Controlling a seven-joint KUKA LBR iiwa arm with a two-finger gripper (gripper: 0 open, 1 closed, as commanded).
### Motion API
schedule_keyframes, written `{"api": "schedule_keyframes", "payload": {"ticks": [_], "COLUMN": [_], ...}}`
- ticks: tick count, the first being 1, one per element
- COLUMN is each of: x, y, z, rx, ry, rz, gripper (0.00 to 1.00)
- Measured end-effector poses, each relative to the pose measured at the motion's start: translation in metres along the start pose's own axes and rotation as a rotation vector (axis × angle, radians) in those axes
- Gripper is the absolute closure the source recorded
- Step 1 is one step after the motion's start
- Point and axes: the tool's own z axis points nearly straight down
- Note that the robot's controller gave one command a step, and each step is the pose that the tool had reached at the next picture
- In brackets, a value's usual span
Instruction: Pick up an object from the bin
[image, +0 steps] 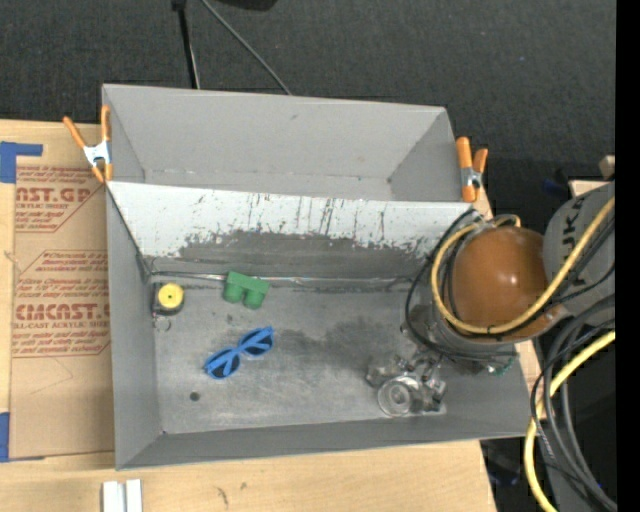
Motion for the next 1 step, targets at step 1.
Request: {"api": "schedule_keyframes", "payload": {"ticks": [1], "x": [0.0012], "y": [-0.0394], "z": [-0.1506], "rx": [0.005], "ry": [0.000], "rz": [-0.023], "gripper": [1.00]}}
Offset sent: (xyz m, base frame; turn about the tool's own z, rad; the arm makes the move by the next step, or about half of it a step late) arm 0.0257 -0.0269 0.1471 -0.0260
